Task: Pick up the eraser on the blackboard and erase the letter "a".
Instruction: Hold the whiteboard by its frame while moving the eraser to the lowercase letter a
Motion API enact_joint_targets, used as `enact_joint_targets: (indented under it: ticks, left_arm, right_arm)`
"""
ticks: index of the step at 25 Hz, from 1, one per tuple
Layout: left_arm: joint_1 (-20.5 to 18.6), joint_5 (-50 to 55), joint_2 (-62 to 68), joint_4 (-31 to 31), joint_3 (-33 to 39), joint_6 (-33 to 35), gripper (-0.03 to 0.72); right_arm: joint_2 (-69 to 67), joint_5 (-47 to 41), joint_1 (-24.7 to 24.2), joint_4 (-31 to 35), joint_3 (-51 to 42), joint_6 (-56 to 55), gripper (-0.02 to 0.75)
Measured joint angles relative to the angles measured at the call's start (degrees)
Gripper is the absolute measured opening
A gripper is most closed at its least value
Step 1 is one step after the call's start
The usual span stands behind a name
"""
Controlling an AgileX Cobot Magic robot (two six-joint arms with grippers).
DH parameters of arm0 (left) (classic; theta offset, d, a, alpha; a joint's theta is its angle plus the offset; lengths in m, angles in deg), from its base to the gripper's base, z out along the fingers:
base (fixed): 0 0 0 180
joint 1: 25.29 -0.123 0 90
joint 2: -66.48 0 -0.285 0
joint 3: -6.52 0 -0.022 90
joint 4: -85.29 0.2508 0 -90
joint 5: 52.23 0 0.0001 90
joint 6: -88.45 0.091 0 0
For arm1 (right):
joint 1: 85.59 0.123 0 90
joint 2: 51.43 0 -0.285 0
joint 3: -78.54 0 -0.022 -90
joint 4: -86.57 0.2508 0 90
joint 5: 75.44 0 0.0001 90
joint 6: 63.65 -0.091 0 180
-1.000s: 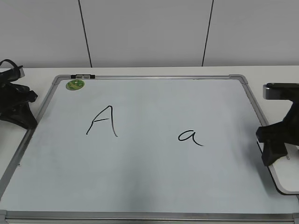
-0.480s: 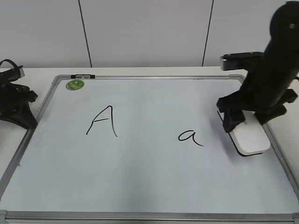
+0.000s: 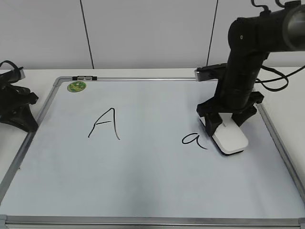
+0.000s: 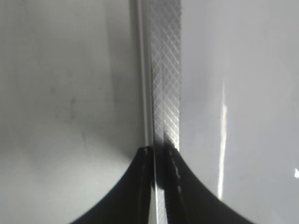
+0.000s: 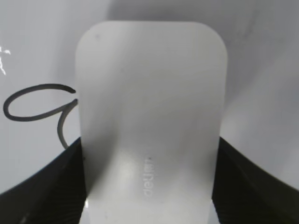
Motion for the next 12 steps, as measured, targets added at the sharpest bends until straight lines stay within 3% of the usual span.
enact_joint_targets:
  ticks: [12]
  left_arm:
    - [0.0,0.0,0.0,-0.1,0.0,0.0,0.033]
  right_arm:
    - [-3.43,-0.93,0.53,1.22,1.86,1.04,0.533]
